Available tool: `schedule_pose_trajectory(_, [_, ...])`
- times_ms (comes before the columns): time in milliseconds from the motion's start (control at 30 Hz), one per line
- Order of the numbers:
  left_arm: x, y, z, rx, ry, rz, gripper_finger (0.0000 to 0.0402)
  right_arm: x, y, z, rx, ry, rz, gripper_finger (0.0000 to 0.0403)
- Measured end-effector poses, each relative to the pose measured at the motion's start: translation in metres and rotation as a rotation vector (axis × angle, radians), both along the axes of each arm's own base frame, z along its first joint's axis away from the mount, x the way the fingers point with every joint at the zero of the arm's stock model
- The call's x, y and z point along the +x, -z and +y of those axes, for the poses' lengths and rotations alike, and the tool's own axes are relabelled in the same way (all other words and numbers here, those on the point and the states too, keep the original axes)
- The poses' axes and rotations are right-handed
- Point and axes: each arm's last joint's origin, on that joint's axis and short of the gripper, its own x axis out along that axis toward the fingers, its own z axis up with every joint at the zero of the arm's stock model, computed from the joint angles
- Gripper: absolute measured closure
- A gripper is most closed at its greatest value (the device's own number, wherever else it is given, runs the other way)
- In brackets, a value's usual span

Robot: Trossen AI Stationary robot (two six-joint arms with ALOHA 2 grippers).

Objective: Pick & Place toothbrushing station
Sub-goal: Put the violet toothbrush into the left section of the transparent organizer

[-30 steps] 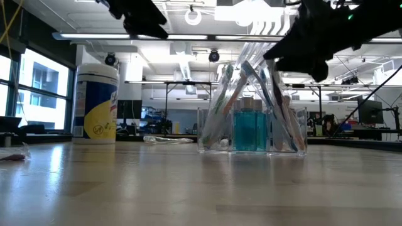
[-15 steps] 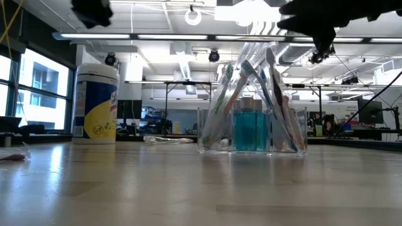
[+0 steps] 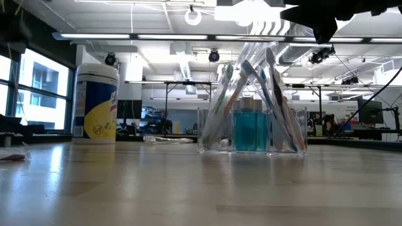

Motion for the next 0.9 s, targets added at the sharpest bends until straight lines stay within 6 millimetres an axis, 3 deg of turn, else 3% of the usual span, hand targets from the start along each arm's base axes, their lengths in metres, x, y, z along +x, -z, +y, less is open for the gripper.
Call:
schedule_pose_trajectory(233, [-0.003,0.034,-0.028,-0.021,-0.104,0.22,0.0139,0.0,0.0,0.0,0.0,-0.002,0.0,0.0241])
schedule_pose_trajectory(433, [-0.008,0.048,-0.041,-0.044,-0.256,0.303,0.0139,0.0,-0.001,0.001,0.011,-0.025,-0.007,0.0241])
schedule_pose_trajectory(567, [-0.004,0.053,-0.046,-0.093,-0.356,0.316,0.0139,0.0,-0.001,0.001,0.013,-0.025,-0.007,0.0241])
schedule_pose_trajectory(733, [0.006,0.056,-0.057,-0.183,-0.34,0.258,0.0139,0.0,-0.001,0.001,0.013,-0.026,-0.007,0.0241])
schedule_pose_trajectory(900, [0.007,0.065,-0.058,-0.148,-0.35,0.291,0.0139,0.0,-0.001,0.001,0.014,-0.05,-0.006,0.0241])
